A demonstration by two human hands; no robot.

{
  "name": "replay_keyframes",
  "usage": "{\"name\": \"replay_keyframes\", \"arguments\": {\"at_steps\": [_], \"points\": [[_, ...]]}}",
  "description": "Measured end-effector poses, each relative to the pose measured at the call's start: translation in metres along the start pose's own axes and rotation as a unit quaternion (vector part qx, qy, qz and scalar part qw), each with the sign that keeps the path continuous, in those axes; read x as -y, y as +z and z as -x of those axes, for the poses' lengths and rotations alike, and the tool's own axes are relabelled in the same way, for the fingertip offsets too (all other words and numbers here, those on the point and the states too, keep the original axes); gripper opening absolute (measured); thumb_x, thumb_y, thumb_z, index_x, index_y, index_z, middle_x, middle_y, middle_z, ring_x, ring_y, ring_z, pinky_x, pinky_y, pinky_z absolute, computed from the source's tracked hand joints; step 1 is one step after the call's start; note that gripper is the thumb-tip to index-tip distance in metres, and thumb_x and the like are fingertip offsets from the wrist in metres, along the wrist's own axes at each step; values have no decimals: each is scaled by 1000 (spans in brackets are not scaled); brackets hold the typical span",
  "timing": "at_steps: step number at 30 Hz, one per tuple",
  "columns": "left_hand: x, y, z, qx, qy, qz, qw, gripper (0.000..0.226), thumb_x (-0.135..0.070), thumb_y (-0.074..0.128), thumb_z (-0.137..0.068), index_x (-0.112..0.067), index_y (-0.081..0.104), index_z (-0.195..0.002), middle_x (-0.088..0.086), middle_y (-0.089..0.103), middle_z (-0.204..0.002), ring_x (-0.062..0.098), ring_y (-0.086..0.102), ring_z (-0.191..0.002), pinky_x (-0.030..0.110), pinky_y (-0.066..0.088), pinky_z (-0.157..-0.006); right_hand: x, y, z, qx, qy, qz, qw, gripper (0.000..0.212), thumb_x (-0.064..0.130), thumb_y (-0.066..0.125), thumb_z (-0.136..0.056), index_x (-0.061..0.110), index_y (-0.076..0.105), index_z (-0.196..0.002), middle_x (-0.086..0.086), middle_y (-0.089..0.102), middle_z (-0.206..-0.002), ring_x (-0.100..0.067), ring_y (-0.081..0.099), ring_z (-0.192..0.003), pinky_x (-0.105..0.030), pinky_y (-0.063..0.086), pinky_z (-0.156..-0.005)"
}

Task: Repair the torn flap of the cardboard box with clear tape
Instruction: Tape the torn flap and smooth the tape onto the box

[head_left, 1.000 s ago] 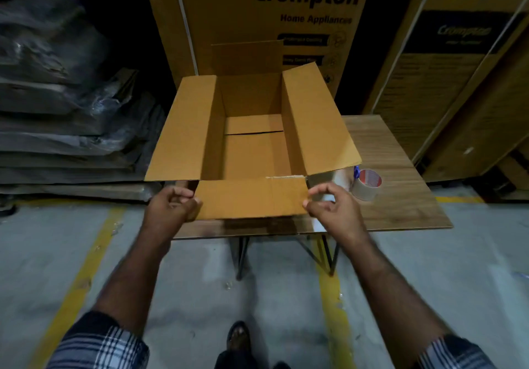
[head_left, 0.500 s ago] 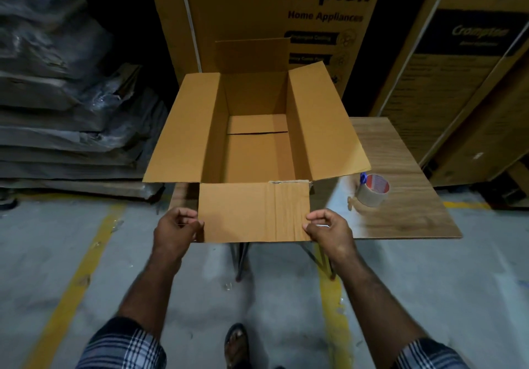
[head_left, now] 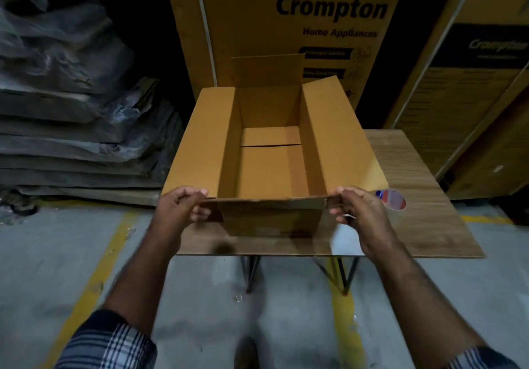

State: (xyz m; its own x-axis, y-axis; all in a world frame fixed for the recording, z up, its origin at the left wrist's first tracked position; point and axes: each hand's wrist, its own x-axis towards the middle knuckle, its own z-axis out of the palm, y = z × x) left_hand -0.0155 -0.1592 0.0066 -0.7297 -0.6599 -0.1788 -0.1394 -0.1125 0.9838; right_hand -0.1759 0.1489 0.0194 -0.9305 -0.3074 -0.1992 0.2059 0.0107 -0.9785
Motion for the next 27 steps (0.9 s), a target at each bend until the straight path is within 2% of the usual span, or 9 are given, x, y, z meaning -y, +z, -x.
{"name": "replay_keyframes", "arguments": {"at_steps": [3,8,12,14,16,19,23,25,27], "points": [[-17,9,-25,-5,-7,25,1000,16,-15,56,-101,-5,63,-89,11,67,-73,17,65,-60,27,58,-59,17,8,-25,-13,-16,12,1000,15,21,58,-100,13,70,-101,-7,75,-87,-12,64,-62,-23,50,-56],[-25,25,-70,-24,-17,12,999,17,2,57,-93,-12,65,-86,8,65,-74,19,62,-65,35,57,-68,22,17,-67,-73,-47,142,986,15,22,63,-96,24,74,-107,-5,74,-98,-14,64,-73,-29,52,-60],[-12,32,-98,-23,39,-90,995,25,5,64,-88,-18,67,-97,5,64,-86,18,60,-65,29,51,-55,18,29,-92,-96,-62,273,955,26,24,69,-92,22,72,-118,4,67,-116,-12,65,-91,-39,60,-80],[-2,36,-111,-44,43,-128,990,33,2,71,-84,-21,68,-107,4,68,-96,21,65,-76,33,54,-61,15,34,-100,-84,-59,339,935,34,20,70,-91,17,69,-124,1,70,-115,-15,66,-98,-38,57,-94],[6,39,-117,-55,55,-189,979,34,-3,77,-81,-22,71,-109,1,69,-101,20,67,-88,37,58,-75,8,39,-103,-64,-82,427,898,35,21,68,-89,18,68,-124,-2,72,-115,-21,66,-104,-35,54,-96],[14,44,-123,-29,89,-324,941,23,-12,80,-82,-22,74,-102,0,71,-106,15,67,-98,36,57,-91,-4,46,-102,-45,-91,550,829,38,30,62,-90,23,65,-127,-5,66,-119,-27,64,-105,-36,53,-87],[16,52,-107,-16,158,-490,857,16,-21,69,-89,-23,71,-104,0,63,-111,18,57,-104,36,51,-87,-19,59,-83,-60,-145,636,756,38,34,52,-96,21,62,-130,-3,61,-129,-25,63,-104,-34,51,-80],[19,63,-87,-4,254,-525,812,22,-23,62,-90,-18,69,-110,4,63,-114,23,53,-107,40,44,-87,-30,73,-65,-50,-205,634,744,45,36,46,-98,20,54,-139,-3,59,-136,-23,57,-116,-39,49,-90],[30,81,-58,54,338,-518,784,40,-25,53,-88,-14,64,-125,10,62,-129,29,55,-119,46,43,-97,-48,93,-41,-9,-251,621,743,53,37,39,-99,18,42,-149,-3,49,-152,-23,47,-136,-46,42,-107]]}}
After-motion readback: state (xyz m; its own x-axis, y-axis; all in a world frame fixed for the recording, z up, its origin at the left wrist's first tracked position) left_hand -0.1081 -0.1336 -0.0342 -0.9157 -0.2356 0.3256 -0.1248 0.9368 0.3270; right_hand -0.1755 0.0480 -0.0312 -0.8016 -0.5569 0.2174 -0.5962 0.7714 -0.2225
